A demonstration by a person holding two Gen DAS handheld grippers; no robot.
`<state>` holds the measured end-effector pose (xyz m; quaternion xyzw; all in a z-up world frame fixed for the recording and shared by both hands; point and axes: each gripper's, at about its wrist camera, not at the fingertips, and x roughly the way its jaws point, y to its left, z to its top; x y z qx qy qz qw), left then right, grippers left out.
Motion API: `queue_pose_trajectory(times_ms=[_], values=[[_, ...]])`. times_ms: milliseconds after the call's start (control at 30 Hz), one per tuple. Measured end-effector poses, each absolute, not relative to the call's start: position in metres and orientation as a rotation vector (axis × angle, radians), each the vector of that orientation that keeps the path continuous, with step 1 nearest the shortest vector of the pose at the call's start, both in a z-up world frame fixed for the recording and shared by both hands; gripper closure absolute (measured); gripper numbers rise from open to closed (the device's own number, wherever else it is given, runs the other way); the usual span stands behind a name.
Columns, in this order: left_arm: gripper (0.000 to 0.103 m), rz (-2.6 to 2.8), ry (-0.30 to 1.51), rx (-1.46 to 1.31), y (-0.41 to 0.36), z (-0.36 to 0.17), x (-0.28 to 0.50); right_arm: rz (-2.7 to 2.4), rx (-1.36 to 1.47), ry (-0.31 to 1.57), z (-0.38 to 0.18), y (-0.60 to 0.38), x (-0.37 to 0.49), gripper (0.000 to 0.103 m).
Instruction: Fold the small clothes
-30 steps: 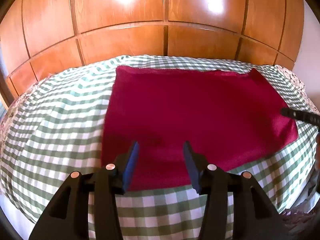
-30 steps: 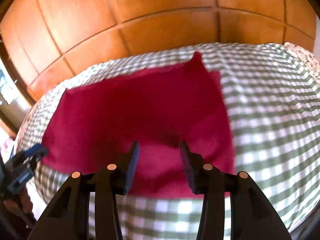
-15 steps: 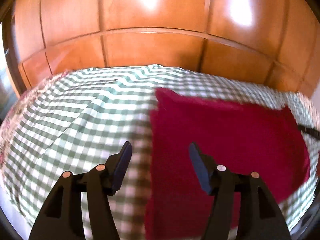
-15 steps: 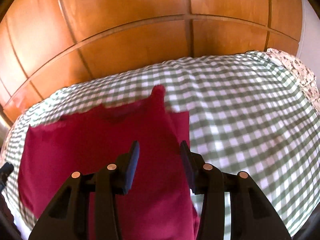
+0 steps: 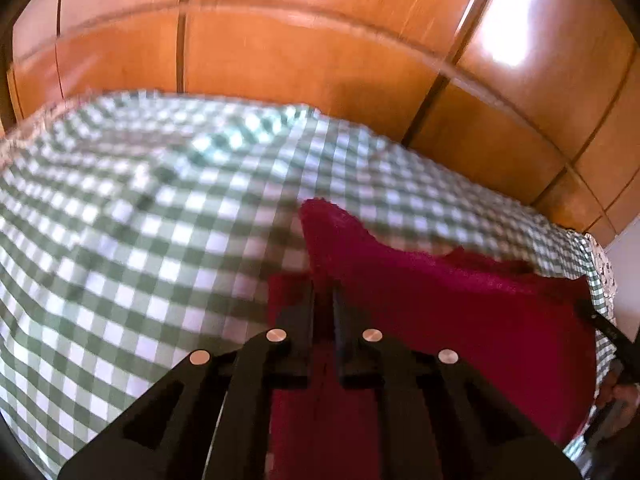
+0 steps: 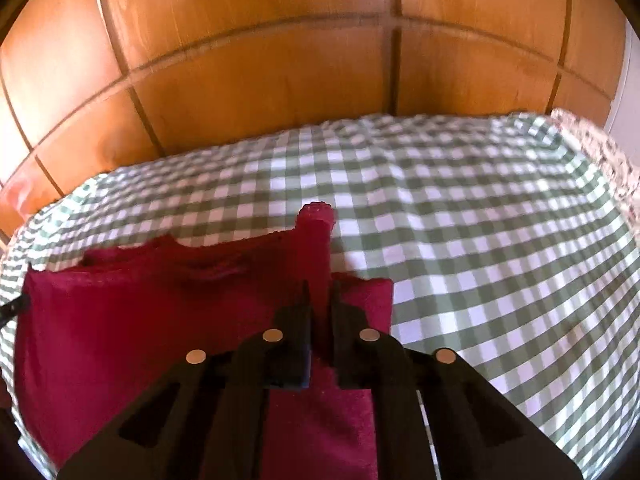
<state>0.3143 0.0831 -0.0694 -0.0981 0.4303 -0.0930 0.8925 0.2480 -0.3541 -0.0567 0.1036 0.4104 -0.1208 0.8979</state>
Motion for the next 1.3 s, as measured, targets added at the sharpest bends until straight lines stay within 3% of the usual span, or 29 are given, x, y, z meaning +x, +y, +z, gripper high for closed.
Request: queue_pose_trajectory(times_ms=[233,333,400,533,700,767,1300], values=[[0.092,-0.050,0.931,-0.024,0.057,-0.096,0.323,-0.319,0.235,0.938,-0.096,-0.369,0.262,0.099],[0.074,0.005,0.896,0.032,0.049,-0.086,0.310,-0.323,0.237,0.921,-0.095,-0.367,0.261,0.096],[0.071,0.010,0.860,0.018,0.049,-0.074,0.298,-0.316,0.249,0.921,-0.094,-0.369,0.260,0.092],[0.064,-0.005,0.805,0.011,0.049,-0.056,0.269,-0.313,0.325,0.891,-0.083,-0.381,0.246,0.045],[0.056,-0.056,0.772,0.010,0.044,-0.044,0.240,-0.266,0.371,0.900,-0.078,-0.386,0.222,0.043],[0.056,-0.072,0.774,0.006,0.043,-0.042,0.235,-0.244,0.392,0.908,-0.080,-0.387,0.210,0.037],[0.053,-0.192,0.796,0.017,0.008,-0.049,0.180,0.011,0.665,0.942,-0.102,-0.381,0.137,0.036]])
